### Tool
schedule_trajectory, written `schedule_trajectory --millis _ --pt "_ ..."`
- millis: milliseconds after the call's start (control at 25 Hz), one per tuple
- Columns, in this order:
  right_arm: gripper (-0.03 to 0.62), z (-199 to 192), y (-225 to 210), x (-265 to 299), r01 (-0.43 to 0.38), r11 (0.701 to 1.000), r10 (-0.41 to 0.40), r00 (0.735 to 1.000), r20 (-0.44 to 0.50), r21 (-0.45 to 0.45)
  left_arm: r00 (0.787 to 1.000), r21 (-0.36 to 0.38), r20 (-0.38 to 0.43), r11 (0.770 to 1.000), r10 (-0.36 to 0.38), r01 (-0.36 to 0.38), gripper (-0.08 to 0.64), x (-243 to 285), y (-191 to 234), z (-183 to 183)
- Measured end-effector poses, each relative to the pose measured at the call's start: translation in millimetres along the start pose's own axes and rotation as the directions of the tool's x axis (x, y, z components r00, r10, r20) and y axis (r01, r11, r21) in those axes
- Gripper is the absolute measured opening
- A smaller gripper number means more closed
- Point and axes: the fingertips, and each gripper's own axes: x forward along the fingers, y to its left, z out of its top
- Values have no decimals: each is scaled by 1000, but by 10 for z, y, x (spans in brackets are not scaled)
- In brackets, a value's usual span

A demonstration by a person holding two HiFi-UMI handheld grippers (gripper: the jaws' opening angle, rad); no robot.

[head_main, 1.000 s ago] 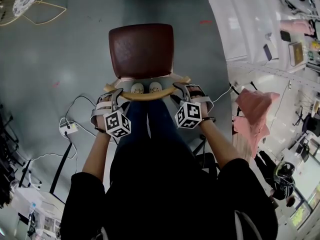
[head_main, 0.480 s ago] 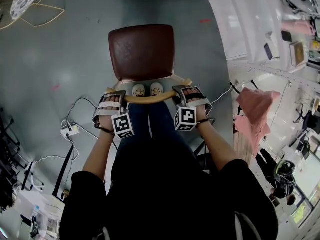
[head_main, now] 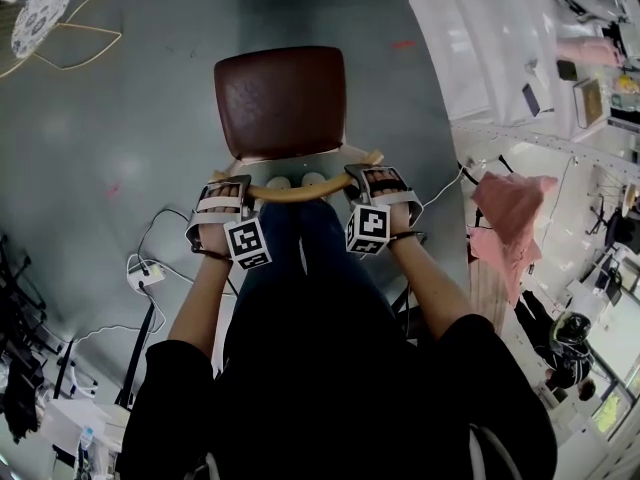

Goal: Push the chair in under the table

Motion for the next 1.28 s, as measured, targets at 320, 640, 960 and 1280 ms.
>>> schedule_trajectory --millis 320,640,960,1280 --pt "196 15 -387 132 15 1000 -15 1000 2 23 1000 13 -6 1000 10 -10 218 181 445 -76" --pt "196 29 -849 262 37 999 -38 999 15 31 999 -8 -42 1000 20 -20 221 390 910 -159" --pt "196 2 -1333 397 37 999 -37 999 35 14 997 -31 -81 999 10 -13 222 565 1337 -201" --pt "196 -49 -1848 524 35 999 -35 998 54 -4 994 -56 -113 998 8 -14 224 723 1805 -219"
